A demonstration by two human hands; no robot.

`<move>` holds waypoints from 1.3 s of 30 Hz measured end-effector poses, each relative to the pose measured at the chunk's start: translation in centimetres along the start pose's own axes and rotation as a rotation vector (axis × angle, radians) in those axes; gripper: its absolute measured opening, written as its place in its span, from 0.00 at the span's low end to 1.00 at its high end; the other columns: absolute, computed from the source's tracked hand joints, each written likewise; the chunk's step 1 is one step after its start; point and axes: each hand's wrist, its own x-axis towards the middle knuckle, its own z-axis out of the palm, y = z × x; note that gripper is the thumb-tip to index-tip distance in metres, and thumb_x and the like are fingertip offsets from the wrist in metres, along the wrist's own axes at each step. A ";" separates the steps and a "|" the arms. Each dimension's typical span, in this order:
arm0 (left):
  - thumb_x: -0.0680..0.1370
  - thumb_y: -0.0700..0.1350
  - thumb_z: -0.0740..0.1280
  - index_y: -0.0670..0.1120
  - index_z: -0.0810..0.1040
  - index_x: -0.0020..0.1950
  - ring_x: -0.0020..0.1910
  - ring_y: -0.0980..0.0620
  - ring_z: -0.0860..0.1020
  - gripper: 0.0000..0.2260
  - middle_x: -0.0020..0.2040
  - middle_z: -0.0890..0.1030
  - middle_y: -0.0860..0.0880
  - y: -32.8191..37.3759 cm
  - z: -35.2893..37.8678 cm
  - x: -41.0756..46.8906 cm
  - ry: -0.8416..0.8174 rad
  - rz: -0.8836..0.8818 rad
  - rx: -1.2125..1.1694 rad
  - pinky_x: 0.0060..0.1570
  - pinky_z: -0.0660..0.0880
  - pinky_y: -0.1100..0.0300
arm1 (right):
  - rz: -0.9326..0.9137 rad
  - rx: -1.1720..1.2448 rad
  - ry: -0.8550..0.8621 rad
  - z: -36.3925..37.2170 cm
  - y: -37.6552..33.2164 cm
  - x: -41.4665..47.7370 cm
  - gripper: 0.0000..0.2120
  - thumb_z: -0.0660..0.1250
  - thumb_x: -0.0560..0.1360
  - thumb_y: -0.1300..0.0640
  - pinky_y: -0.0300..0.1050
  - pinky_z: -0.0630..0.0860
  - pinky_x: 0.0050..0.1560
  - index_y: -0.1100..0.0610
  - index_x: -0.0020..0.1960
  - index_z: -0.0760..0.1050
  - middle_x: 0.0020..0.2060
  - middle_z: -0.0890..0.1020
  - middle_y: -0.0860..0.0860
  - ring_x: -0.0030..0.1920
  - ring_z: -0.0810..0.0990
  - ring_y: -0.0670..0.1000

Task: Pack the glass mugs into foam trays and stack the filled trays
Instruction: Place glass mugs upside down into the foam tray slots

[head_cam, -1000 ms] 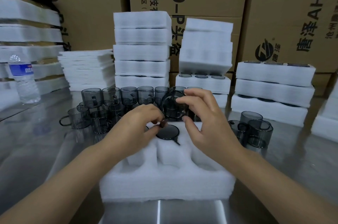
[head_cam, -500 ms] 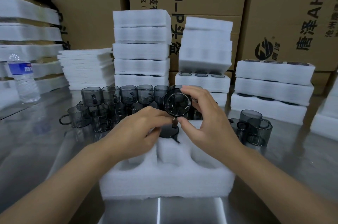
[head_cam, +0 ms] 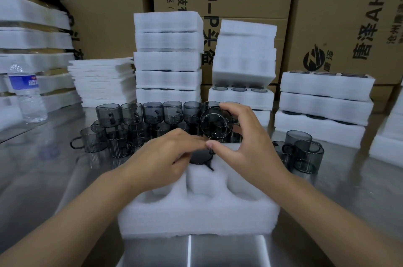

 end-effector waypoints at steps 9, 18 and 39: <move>0.75 0.36 0.59 0.61 0.74 0.65 0.54 0.64 0.70 0.25 0.53 0.67 0.78 -0.4 0.2 0.1 0.011 -0.043 -0.015 0.52 0.75 0.55 | 0.150 0.160 0.077 0.2 0.4 0.1 0.26 0.74 0.70 0.54 0.27 0.67 0.58 0.41 0.62 0.65 0.57 0.72 0.34 0.59 0.69 0.32; 0.78 0.36 0.62 0.60 0.76 0.63 0.57 0.67 0.73 0.22 0.56 0.72 0.73 -0.6 0.3 0.3 -0.028 -0.159 -0.097 0.58 0.72 0.62 | 0.512 0.562 0.139 0.0 2.2 0.3 0.23 0.67 0.72 0.60 0.29 0.73 0.34 0.45 0.63 0.68 0.54 0.76 0.46 0.49 0.78 0.46; 0.78 0.40 0.63 0.63 0.74 0.63 0.46 0.70 0.73 0.20 0.53 0.74 0.70 -0.8 0.4 0.1 -0.042 -0.228 -0.098 0.41 0.66 0.75 | 0.471 0.515 -0.160 -0.5 1.8 0.2 0.25 0.59 0.63 0.55 0.27 0.70 0.38 0.42 0.61 0.70 0.52 0.75 0.50 0.35 0.73 0.36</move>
